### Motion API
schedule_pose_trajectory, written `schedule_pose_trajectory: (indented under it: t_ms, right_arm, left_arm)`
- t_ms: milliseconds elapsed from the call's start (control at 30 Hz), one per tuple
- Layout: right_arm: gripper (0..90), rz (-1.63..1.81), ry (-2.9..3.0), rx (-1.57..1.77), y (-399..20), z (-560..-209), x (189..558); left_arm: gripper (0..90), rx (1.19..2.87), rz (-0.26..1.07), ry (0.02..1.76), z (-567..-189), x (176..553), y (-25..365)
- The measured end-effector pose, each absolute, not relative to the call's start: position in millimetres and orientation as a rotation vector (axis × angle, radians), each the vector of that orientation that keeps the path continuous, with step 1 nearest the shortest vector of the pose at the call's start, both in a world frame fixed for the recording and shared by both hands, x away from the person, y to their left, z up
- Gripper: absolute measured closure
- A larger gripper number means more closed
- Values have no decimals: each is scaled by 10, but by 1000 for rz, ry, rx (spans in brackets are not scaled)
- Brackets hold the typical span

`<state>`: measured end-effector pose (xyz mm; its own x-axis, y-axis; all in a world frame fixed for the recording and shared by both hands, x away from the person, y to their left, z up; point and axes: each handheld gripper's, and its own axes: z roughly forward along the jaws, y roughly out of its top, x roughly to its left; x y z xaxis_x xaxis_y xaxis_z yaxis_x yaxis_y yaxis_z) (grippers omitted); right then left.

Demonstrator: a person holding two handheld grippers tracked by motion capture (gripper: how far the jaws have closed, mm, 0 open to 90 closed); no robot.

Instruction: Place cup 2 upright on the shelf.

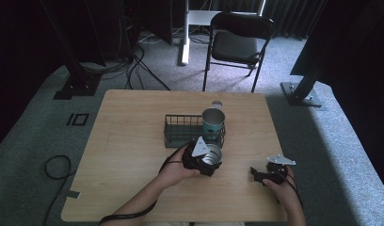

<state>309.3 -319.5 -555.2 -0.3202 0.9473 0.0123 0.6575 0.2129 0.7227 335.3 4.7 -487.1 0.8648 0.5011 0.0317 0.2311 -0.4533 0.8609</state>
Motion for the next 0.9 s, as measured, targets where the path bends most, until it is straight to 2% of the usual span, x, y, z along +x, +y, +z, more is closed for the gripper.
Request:
schedule_pose_trajectory:
  t_ms: [900]
  right_arm:
    - [114,891,2057,1483,-3195,-5552,3094]
  left_arm:
    - [139,2013,415,619,-4485,3362,408]
